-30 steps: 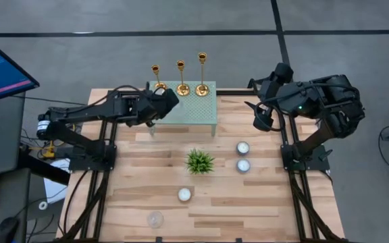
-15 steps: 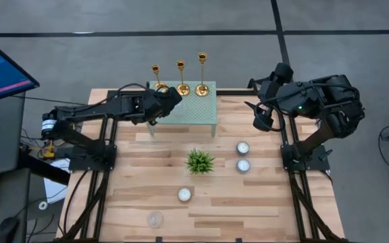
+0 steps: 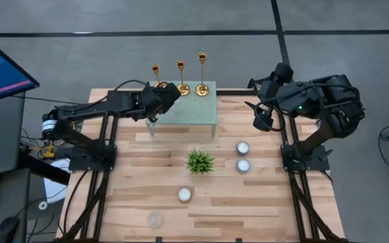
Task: Pick & Place candle stick holders
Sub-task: Put the left glass candle holder on the shelf aligned with the other glass candle holder
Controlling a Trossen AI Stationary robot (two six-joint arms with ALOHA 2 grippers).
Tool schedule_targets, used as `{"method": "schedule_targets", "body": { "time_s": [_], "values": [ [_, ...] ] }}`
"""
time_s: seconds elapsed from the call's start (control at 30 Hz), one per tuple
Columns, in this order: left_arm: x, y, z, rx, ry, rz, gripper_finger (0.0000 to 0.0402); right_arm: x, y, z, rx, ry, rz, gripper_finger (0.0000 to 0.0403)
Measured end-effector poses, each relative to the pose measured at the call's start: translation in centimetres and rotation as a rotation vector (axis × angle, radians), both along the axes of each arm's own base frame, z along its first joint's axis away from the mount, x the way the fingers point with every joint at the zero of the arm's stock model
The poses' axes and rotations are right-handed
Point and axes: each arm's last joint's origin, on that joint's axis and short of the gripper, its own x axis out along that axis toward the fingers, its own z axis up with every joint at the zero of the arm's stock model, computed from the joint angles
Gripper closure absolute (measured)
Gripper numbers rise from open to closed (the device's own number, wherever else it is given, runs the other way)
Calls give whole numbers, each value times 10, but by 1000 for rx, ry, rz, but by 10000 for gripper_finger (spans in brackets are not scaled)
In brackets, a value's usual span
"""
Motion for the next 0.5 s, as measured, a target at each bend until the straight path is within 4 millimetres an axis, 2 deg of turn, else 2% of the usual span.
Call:
{"method": "schedule_targets", "body": {
  "time_s": [0.5],
  "values": [
    [11,3,-6,-6,-17,-11,391,0,0,0,0,0,1,92]
  ]
}}
